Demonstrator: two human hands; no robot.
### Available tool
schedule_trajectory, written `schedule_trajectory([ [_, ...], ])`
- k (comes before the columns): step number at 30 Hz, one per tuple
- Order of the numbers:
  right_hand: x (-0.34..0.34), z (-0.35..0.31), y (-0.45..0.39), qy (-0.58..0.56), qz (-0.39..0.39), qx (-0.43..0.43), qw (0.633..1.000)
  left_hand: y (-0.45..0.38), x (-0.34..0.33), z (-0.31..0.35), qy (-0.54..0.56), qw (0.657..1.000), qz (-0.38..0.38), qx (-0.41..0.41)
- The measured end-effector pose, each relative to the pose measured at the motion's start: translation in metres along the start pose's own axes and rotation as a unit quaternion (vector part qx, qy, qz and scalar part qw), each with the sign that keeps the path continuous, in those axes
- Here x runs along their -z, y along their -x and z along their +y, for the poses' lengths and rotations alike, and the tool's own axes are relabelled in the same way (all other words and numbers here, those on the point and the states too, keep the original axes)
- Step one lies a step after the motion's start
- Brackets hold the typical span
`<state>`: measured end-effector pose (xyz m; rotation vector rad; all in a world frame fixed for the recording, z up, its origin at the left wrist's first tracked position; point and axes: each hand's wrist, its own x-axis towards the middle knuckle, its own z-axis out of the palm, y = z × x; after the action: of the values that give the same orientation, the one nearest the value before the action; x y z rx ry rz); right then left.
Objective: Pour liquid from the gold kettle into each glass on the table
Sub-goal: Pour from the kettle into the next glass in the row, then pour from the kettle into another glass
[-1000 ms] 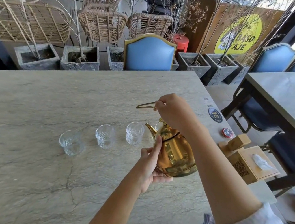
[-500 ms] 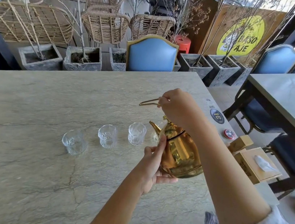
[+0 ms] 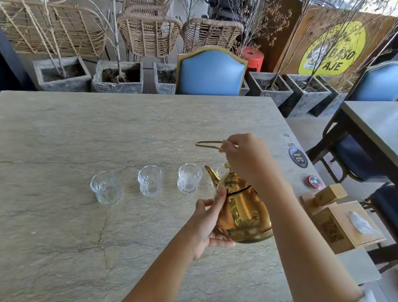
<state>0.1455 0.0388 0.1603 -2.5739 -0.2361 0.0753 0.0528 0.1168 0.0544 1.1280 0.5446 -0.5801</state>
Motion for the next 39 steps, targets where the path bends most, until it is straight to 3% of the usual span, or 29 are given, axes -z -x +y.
schedule_trajectory([
  [20, -0.047, 0.006, 0.019, -0.132, 0.053, -0.002, 0.990, -0.013, 0.051, -0.005, -0.009, 0.998, 0.058, -0.030],
  [33, -0.076, -0.038, 0.001, -0.116, -0.030, 0.046, 0.992, 0.000, 0.089, -0.006, 0.040, 0.993, 0.107, -0.001],
  [39, -0.084, -0.051, -0.011, -0.077, -0.058, 0.034, 0.995, 0.000, 0.094, -0.005, 0.075, 0.993, 0.093, 0.011],
])
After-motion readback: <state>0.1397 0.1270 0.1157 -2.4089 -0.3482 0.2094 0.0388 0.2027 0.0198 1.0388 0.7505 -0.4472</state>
